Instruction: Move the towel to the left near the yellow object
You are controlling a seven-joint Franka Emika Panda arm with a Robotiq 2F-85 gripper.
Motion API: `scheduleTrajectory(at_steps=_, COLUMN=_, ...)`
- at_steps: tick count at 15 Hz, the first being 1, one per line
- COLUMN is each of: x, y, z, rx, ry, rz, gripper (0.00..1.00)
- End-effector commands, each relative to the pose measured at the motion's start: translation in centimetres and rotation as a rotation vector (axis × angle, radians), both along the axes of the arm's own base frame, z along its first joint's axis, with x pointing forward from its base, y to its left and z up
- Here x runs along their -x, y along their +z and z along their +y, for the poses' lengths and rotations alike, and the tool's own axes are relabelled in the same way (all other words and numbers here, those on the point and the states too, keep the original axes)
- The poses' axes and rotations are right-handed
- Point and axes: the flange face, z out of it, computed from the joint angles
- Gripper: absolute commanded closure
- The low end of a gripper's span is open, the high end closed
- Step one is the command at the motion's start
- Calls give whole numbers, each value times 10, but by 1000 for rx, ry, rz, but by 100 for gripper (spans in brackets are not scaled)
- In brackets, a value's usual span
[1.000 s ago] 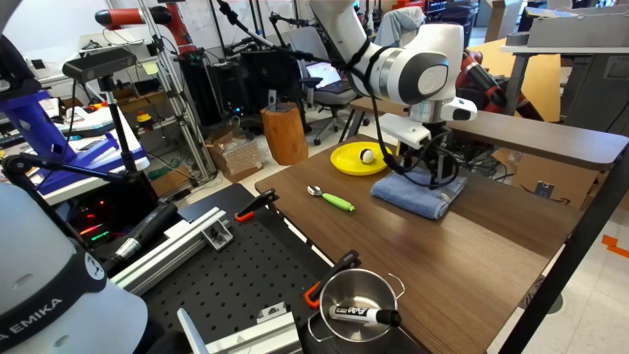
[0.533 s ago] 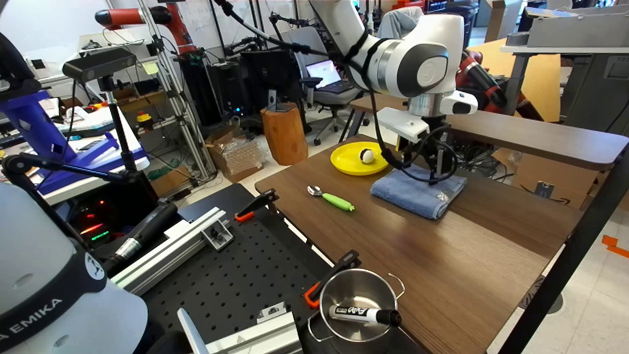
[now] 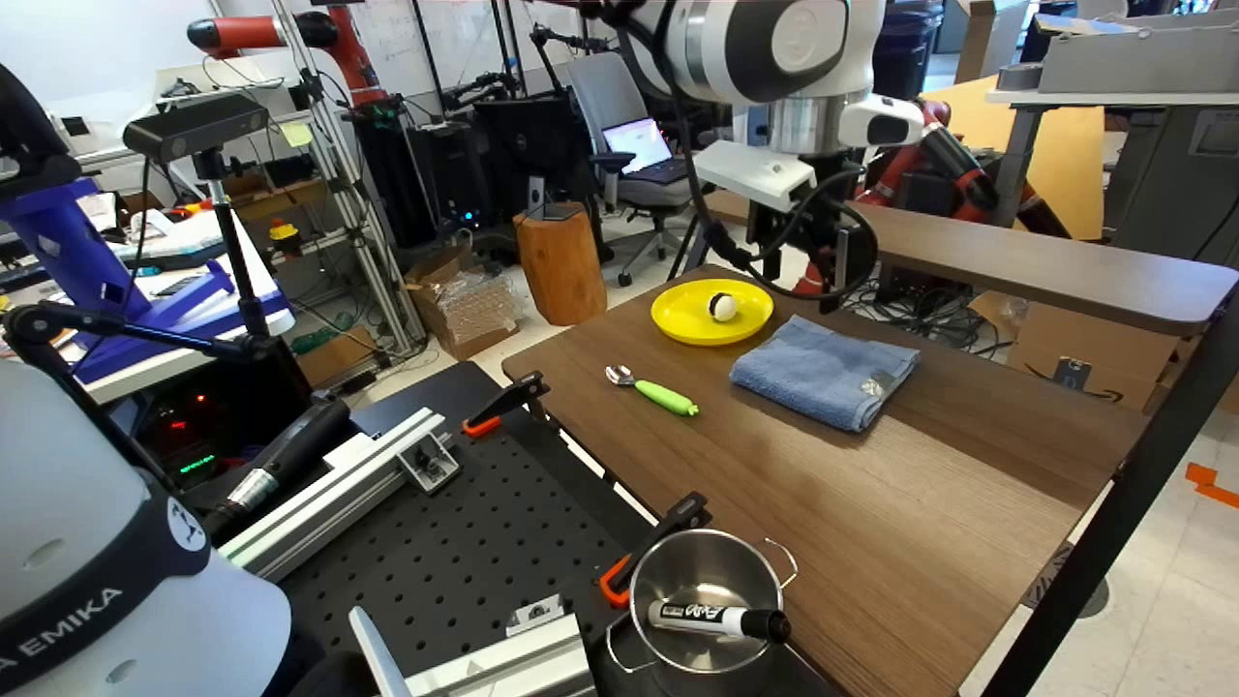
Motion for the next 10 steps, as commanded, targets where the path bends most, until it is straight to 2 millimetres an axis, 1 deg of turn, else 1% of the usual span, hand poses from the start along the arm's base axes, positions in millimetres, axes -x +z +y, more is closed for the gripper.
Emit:
scheduleTrajectory(at_steps=1, x=10, y=14, z=2, rx=-7, ry=11, rz=-7, gripper=0)
scheduleTrajectory(at_steps=2, x=21, y=25, z=3, rx=-10, ry=19, rz=-11, gripper=0)
scheduleTrajectory(at_steps=3, x=29, y=30, z=4, rx=-11, ry=23, rz=-12, gripper=0)
scheduleTrajectory(at_steps=4, x=33, y=30, z=4, rx=-11, ry=25, rz=-11, gripper=0)
scheduleTrajectory(at_steps=10, x=36, y=27, z=3, rx=-10, ry=29, rz=-17, gripper=0)
